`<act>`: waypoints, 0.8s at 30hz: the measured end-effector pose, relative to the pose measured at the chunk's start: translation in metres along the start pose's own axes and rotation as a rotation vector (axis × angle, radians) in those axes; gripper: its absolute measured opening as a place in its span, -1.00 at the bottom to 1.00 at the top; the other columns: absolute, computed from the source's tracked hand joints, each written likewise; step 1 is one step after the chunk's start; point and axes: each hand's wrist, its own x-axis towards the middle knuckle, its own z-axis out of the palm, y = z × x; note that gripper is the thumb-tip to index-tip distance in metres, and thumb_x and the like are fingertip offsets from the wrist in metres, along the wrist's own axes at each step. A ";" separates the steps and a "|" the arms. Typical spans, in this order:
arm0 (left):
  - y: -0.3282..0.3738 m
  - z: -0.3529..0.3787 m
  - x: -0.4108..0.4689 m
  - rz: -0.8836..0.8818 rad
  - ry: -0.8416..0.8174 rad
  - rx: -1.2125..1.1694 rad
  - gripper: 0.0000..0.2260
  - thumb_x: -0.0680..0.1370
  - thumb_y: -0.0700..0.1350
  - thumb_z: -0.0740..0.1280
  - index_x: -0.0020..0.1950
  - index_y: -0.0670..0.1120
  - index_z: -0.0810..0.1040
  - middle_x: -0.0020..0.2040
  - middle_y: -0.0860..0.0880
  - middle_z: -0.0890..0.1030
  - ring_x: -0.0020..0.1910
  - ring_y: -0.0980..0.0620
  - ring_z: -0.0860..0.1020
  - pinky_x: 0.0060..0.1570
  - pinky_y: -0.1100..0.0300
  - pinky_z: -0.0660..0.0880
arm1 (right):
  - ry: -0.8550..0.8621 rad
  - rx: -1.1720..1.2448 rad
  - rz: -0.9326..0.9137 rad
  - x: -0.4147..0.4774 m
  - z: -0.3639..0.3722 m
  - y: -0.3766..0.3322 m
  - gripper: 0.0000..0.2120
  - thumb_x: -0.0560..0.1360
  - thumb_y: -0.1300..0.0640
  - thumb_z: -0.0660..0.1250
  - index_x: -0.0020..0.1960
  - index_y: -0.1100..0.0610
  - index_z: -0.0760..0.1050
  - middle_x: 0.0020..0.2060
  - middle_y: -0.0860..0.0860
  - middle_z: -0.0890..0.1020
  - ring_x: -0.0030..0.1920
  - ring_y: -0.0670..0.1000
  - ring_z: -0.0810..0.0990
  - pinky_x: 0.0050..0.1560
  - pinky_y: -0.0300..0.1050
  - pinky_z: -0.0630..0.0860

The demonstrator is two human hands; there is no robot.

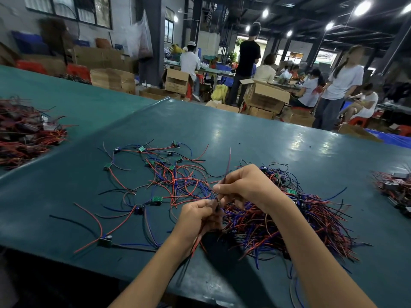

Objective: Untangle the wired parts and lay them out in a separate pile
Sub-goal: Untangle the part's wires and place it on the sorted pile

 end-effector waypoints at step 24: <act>0.001 0.005 0.000 -0.022 -0.003 -0.005 -0.70 0.43 -0.06 0.43 -0.03 -0.30 0.64 -0.27 -0.14 0.60 -0.42 0.01 0.53 -0.32 0.15 0.58 | 0.614 -0.381 -0.152 0.056 -0.019 0.024 -0.73 0.45 0.11 0.52 -0.35 0.24 0.64 -0.53 0.09 0.62 -0.58 -0.16 0.53 -0.43 -0.22 0.48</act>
